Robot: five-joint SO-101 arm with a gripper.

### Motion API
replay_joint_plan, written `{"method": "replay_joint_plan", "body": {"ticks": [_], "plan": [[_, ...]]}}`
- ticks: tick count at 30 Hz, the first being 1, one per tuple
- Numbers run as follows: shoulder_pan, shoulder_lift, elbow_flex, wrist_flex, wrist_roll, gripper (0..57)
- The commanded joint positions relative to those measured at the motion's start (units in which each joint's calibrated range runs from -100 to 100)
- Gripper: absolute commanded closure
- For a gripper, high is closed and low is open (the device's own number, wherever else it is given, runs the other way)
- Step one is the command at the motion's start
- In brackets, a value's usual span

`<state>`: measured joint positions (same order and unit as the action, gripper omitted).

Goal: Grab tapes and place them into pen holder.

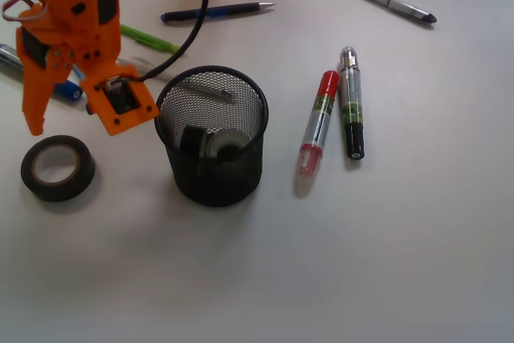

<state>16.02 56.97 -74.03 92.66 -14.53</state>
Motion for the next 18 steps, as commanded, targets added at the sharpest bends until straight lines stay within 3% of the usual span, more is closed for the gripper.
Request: {"method": "replay_joint_plan", "body": {"ticks": [1, 18], "plan": [[0.17, -0.40, 0.03, 2.79, -0.49, 32.4], [-0.36, 8.44, -0.42, -4.47, -1.66, 32.4]]}}
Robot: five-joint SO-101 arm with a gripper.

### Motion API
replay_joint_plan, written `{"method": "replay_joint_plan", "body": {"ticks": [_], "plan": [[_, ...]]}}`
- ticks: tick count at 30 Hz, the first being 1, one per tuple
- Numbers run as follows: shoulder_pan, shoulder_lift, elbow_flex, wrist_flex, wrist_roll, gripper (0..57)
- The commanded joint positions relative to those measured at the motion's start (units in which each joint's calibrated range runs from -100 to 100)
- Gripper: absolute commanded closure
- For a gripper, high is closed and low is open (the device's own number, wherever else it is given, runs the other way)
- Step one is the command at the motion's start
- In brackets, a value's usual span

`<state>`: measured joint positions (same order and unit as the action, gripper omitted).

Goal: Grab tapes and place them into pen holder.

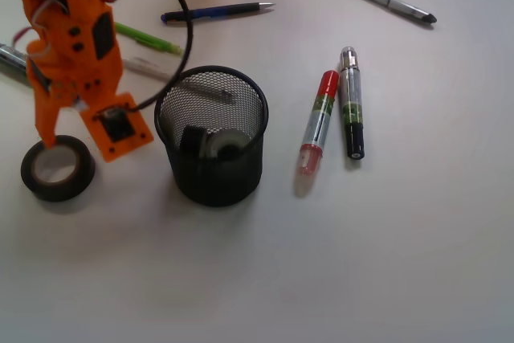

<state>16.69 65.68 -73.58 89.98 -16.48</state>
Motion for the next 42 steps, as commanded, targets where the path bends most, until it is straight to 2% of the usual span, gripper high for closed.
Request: {"method": "replay_joint_plan", "body": {"ticks": [1, 13, 16, 19, 25, 26, 31, 39, 42], "plan": [[-1.40, -0.19, -0.87, -2.23, 0.34, 32.4], [-1.84, 1.60, -0.33, -0.56, -0.24, 32.4], [-1.54, 2.45, -0.78, 2.67, -2.78, 33.1], [-0.50, 2.96, -0.78, 6.17, -5.08, 39.4], [0.10, 3.04, -0.87, 6.70, -5.32, 56.2], [0.17, 2.96, -0.87, 6.70, -5.32, 57.5], [1.00, 2.19, -2.41, 6.61, -3.91, 57.2], [7.65, -1.21, -25.06, 6.26, 2.05, 57.2], [8.10, -5.29, -24.97, 1.62, 4.20, 57.2]]}}
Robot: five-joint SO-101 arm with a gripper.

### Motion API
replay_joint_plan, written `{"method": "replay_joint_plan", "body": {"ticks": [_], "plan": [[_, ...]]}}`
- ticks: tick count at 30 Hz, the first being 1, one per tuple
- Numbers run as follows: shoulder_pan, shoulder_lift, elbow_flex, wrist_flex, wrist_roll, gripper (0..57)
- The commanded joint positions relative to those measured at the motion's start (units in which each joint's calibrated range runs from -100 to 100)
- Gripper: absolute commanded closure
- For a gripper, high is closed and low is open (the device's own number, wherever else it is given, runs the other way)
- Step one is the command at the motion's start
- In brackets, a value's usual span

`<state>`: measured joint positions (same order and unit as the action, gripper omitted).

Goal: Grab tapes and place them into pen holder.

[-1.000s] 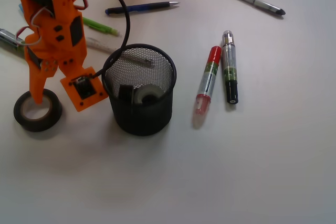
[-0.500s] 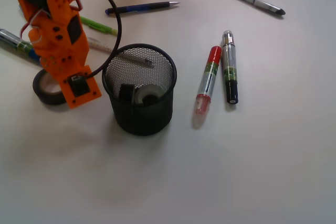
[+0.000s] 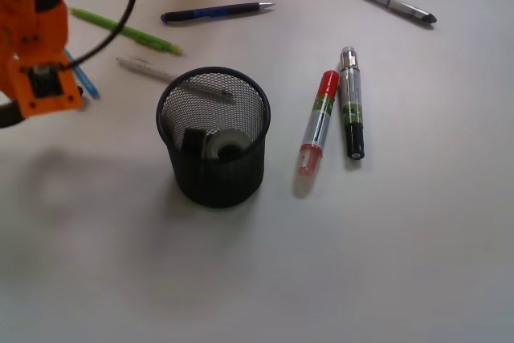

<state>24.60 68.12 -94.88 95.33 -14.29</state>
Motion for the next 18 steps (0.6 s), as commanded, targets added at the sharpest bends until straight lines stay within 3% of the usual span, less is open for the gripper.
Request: {"method": "replay_joint_plan", "body": {"ticks": [1, 12, 18], "plan": [[-0.04, -8.83, -3.67, -4.26, 2.54, 57.2], [-13.57, -29.74, -4.12, 4.40, 0.73, 57.2], [-30.92, -39.01, 9.28, 4.32, -6.40, 57.2]]}}
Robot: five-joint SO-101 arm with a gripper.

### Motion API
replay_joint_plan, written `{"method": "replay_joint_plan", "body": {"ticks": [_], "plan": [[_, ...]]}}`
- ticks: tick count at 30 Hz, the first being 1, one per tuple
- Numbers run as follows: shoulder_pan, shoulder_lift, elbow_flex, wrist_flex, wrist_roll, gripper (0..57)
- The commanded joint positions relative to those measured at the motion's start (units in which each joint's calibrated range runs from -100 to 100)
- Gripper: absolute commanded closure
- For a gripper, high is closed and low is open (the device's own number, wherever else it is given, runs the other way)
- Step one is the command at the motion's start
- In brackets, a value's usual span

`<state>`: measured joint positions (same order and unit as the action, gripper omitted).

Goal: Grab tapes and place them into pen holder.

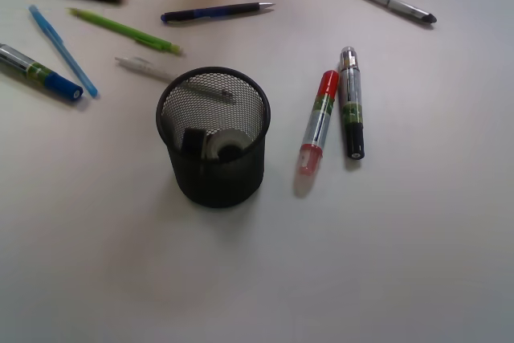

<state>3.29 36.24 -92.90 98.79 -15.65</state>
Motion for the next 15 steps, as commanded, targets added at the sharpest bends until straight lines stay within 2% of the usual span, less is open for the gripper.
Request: {"method": "replay_joint_plan", "body": {"ticks": [1, 6, 15], "plan": [[-11.78, -7.64, 11.02, 0.86, -6.74, 57.2], [-15.82, -7.81, 29.04, 0.68, -14.26, 57.2], [-10.58, -8.40, 34.48, 0.60, -11.04, 57.2]]}}
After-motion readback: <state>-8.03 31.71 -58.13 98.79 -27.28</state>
